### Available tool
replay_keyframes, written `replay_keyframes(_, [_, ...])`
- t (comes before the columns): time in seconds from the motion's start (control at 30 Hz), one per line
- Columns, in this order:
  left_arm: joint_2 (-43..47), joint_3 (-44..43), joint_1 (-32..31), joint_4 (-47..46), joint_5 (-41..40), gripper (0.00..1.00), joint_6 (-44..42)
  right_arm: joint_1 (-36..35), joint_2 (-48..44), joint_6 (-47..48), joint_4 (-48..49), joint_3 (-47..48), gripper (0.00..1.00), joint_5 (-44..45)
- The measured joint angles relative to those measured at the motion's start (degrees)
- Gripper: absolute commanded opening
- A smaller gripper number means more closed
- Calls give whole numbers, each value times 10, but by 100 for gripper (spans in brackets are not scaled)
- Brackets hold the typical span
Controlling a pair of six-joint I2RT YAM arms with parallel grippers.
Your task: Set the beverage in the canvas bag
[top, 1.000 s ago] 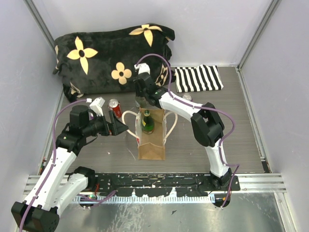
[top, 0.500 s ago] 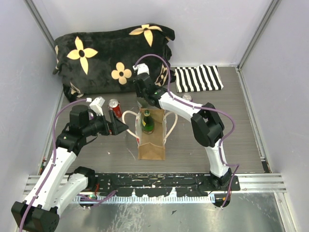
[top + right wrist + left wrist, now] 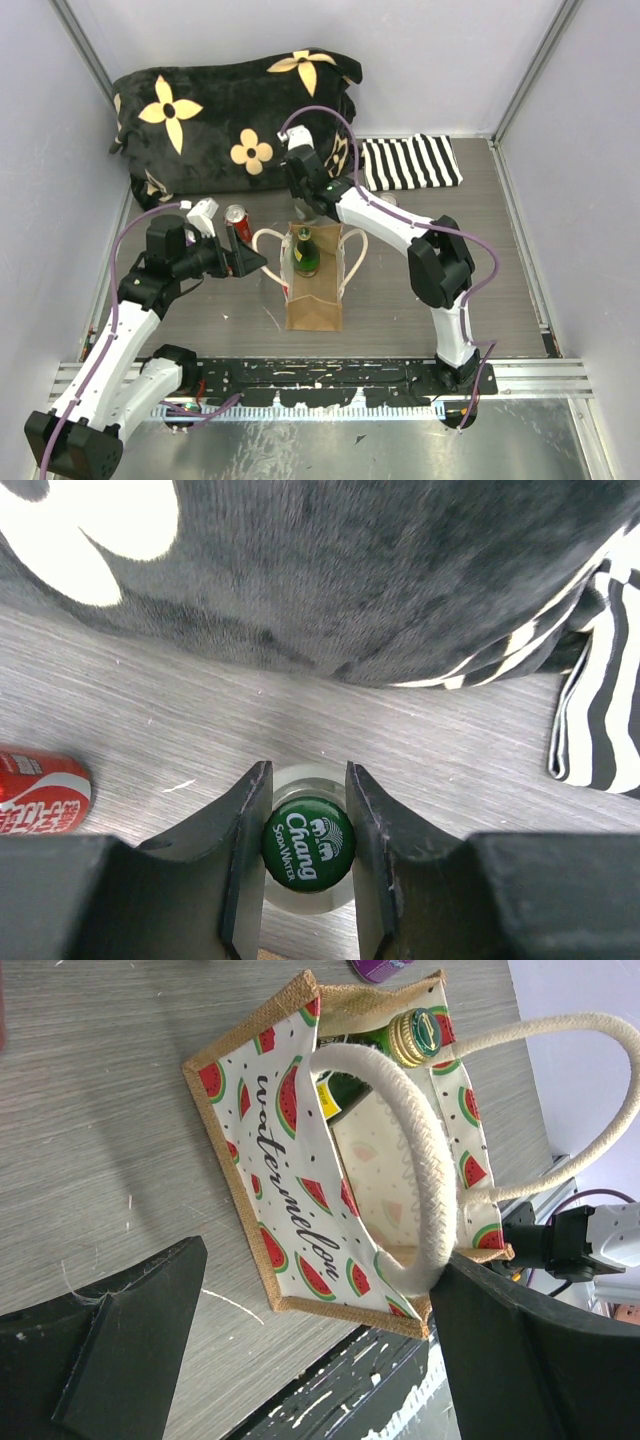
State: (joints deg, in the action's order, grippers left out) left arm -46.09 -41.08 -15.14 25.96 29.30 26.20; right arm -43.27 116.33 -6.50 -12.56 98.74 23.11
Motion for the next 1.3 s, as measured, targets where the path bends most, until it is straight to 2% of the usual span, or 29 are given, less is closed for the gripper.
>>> replay_keyframes(0.43, [-19,0,0,-13,2,98,0,0,-108,17,-4,-1,1,16])
replay_keyframes(0.77, [-40,0,0,-23,7,98,0,-7,-221,14,-66,-24,1,29])
replay_keyframes(0.97, [-52,0,0,-30,9,98,0,-37,-284,2,-117,-42,1,46])
replay_keyframes(1.3, [-52,0,0,-30,9,98,0,-102,-330,-36,-180,-73,1,67])
